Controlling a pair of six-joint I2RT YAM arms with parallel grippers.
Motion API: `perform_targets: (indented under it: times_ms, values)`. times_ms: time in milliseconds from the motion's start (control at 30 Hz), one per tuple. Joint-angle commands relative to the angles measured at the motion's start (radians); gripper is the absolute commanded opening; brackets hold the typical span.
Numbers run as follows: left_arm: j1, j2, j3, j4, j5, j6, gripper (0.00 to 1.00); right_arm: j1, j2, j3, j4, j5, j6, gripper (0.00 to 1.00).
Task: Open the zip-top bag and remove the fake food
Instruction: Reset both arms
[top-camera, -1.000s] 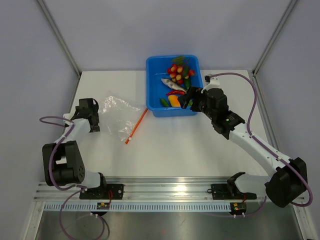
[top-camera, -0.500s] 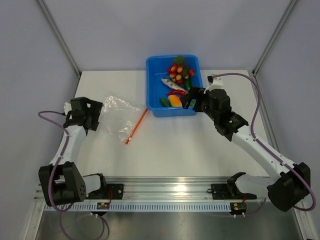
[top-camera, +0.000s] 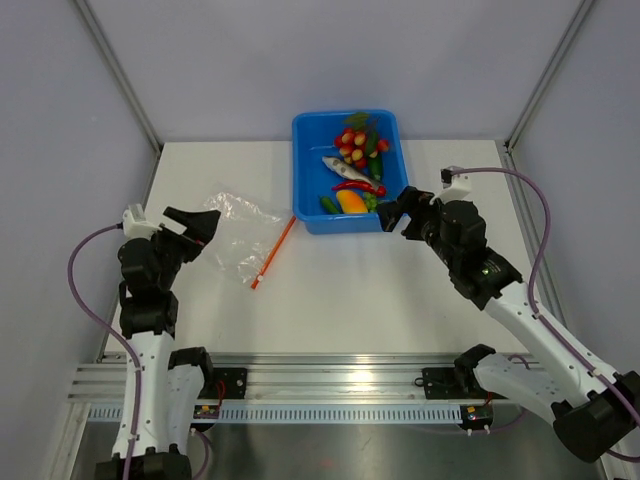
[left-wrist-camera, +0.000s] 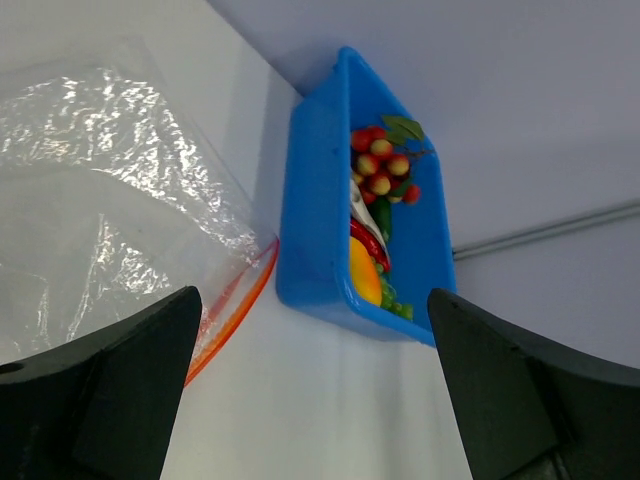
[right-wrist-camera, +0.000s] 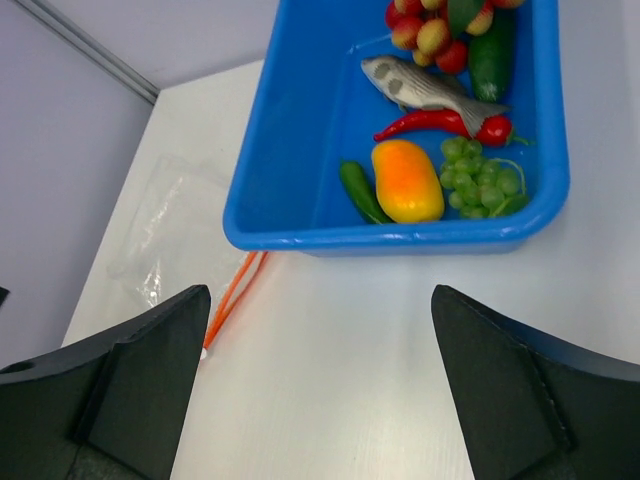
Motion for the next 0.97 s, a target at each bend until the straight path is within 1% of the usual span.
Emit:
perform_targets:
  times_ms: [0,100,167,233,367,467,600,700,933]
  values:
    - [-0.002,-0.081,-0.026,0.049,0.156,0.102,0.99,0.005,-0.058,-0.063,-0.031,0.023,0.012,1.0]
    - [-0.003,-0.154,-0.085,0.063,0.176,0.126,0.99,0.005,-0.124,-0.126,-0.024,0.052,0.009,0.99]
    - [-0.003,-0.208,-0.144,0.075,0.151,0.142,0.99,0.004,-0.173,-0.163,-0.011,0.094,0.019,0.99]
    - [-0.003,-0.258,-0.19,0.069,0.122,0.11,0.99,0.005,-0.202,-0.196,0.004,0.121,0.041,0.99]
    - [-0.003,-0.326,-0.192,0.021,0.069,0.135,0.99,0.004,-0.266,-0.229,0.016,0.144,0.064,1.0]
    - [-0.003,-0.352,-0.168,-0.043,0.012,0.157,0.99,0.005,-0.261,-0.241,0.035,0.152,0.058,0.99]
    - [-0.003,-0.368,-0.168,-0.055,-0.008,0.159,0.99,0.005,-0.224,-0.216,0.006,0.149,0.073,0.99]
    - [-0.003,-0.356,-0.169,-0.051,0.004,0.154,0.99,0.005,-0.23,-0.222,0.024,0.121,0.072,0.99]
    - [-0.003,-0.291,-0.158,-0.058,0.015,0.149,0.99,0.004,-0.265,-0.241,0.032,0.178,0.095,0.99]
